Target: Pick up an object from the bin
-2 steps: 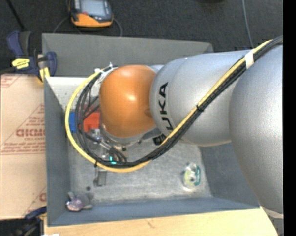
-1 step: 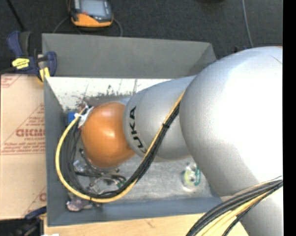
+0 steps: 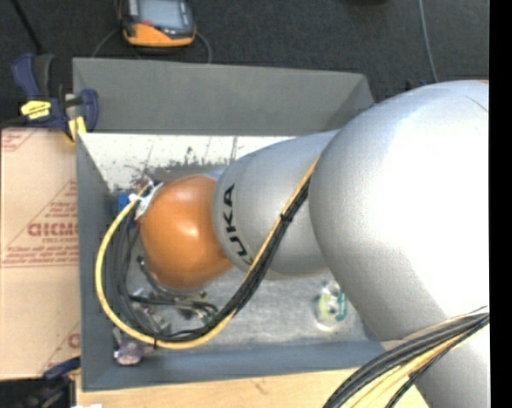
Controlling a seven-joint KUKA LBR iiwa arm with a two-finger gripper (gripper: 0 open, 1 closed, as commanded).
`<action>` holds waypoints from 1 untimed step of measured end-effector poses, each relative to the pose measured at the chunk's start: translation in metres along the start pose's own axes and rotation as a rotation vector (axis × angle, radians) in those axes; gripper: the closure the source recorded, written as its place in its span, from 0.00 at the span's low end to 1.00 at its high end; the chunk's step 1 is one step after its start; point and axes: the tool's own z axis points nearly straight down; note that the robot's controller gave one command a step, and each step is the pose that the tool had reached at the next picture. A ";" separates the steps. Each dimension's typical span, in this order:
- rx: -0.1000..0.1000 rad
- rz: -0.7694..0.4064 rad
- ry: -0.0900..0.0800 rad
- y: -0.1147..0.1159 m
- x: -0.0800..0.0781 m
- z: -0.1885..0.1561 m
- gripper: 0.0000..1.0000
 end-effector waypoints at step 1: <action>0.004 0.066 -0.010 -0.013 -0.011 -0.084 1.00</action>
Offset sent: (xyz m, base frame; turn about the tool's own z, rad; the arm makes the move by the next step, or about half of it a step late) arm 0.0128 -0.0046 0.0790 0.0646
